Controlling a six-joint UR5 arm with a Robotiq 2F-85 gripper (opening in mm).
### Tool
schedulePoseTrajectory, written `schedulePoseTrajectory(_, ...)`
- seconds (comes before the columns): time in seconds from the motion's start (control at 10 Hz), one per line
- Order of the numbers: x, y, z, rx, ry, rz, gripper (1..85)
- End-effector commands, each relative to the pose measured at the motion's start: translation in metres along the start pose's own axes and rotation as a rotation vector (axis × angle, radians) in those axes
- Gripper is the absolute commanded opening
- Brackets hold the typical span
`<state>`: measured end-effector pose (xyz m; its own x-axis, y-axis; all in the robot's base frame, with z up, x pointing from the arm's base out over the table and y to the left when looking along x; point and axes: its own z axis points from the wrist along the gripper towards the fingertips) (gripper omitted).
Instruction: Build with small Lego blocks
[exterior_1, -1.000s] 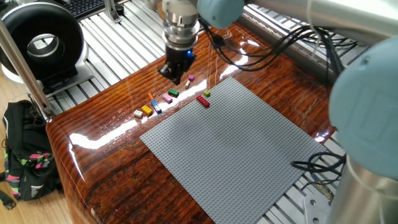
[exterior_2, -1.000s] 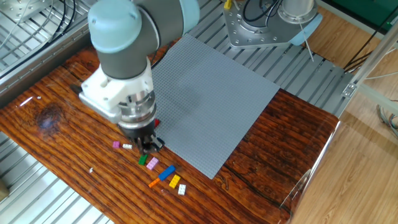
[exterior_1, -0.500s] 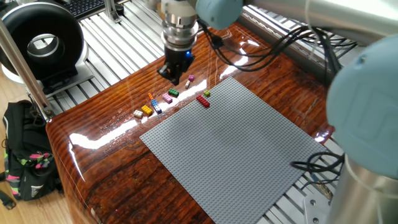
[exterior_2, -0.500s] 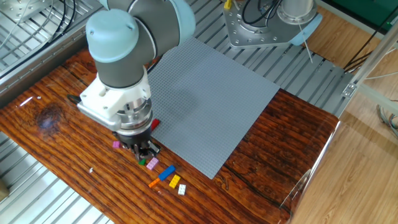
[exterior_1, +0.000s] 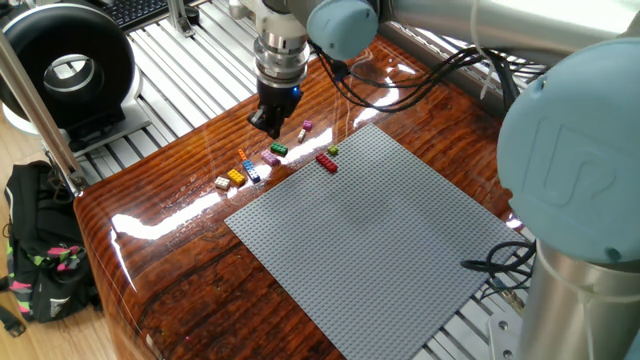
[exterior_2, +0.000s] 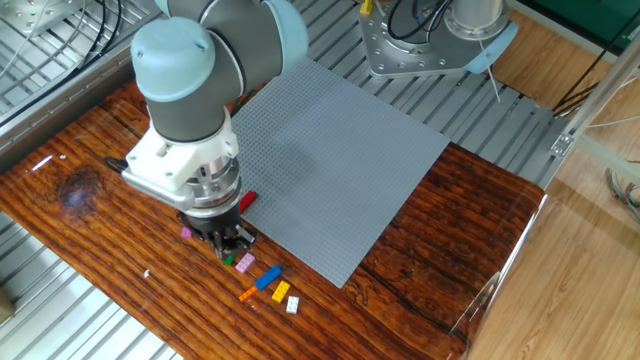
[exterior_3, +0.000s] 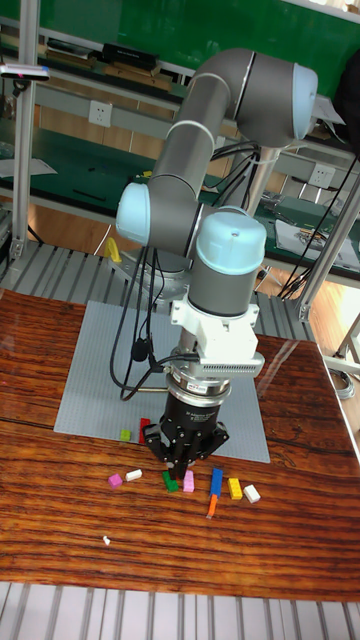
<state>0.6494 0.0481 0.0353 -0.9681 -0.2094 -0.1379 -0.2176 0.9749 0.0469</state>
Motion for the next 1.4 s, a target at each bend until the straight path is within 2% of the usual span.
schedulePoseTrajectory(0.0,0.000,-0.002,-0.005,-0.005,-0.003,0.007,66.0)
schedulePoseTrajectory(0.2,0.000,0.001,-0.006,-0.015,-0.003,0.025,65.0)
schedulePoseTrajectory(0.4,0.005,0.006,-0.005,-0.024,0.015,0.079,59.3)
schedulePoseTrajectory(0.6,0.006,0.014,-0.005,-0.055,0.023,0.133,51.7)
schedulePoseTrajectory(0.7,0.009,0.013,-0.004,-0.050,0.031,0.137,46.7)
schedulePoseTrajectory(1.0,0.013,0.007,-0.001,-0.023,0.039,0.119,45.7)
schedulePoseTrajectory(1.2,0.008,-0.002,0.003,0.000,0.024,0.081,45.3)
schedulePoseTrajectory(1.3,0.005,0.001,0.005,-0.012,0.016,0.079,46.0)
